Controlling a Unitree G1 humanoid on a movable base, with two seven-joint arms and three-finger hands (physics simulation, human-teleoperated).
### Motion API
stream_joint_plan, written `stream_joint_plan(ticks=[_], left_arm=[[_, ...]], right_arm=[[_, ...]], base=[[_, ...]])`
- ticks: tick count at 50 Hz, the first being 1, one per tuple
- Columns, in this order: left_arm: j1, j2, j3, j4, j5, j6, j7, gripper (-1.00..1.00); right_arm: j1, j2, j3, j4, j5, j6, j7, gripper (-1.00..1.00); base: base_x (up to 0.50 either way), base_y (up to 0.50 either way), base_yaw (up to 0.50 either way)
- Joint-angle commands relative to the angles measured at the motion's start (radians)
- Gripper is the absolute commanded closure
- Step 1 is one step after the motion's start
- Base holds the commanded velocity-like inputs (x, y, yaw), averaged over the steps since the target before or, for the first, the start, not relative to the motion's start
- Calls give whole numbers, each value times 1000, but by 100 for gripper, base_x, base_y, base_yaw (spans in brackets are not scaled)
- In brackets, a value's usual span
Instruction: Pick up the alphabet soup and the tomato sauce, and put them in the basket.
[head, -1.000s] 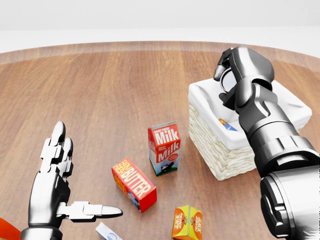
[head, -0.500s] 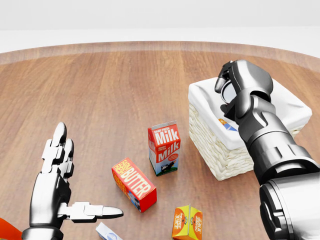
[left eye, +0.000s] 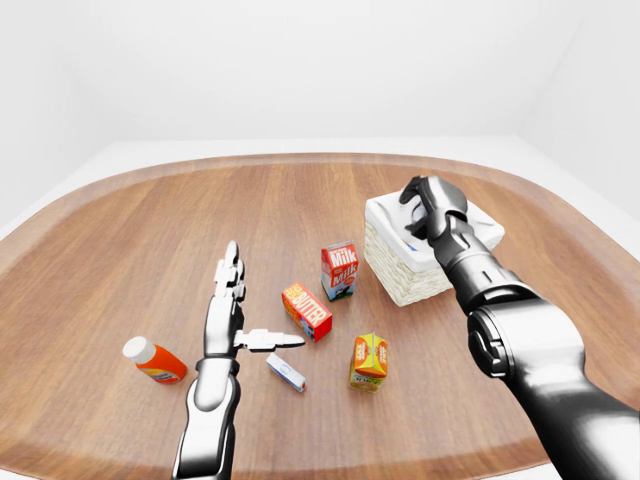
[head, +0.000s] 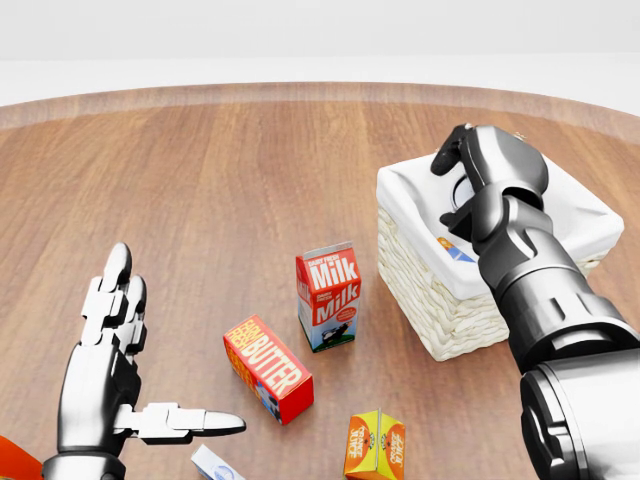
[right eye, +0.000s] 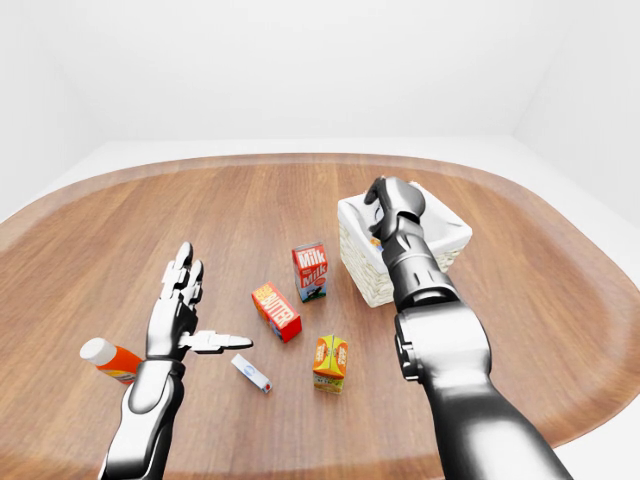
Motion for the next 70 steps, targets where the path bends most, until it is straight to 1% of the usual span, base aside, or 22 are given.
stream_joint_plan(ticks=[1,27,50,61,70], left_arm=[[2,-2,6,-26,-6,0,7,-100],[-5,-1,7,-5,-5,0,8,-100],[-5,-1,7,-9,-6,0,8,-100],[-5,-1,7,-8,-5,0,8,-100],[-5,-1,7,-9,-5,0,9,-100]], right_arm=[[-5,1,3,-4,-12,0,-13,-100],[-32,-15,7,-10,-27,0,12,-100],[-179,-60,21,-43,-72,0,100,-100],[-256,-88,29,-72,-104,0,161,-100],[-299,-96,30,-85,-126,0,191,-100]], base=[[0,0,0],[0,0,0],[0,0,0],[0,0,0],[0,0,0]])
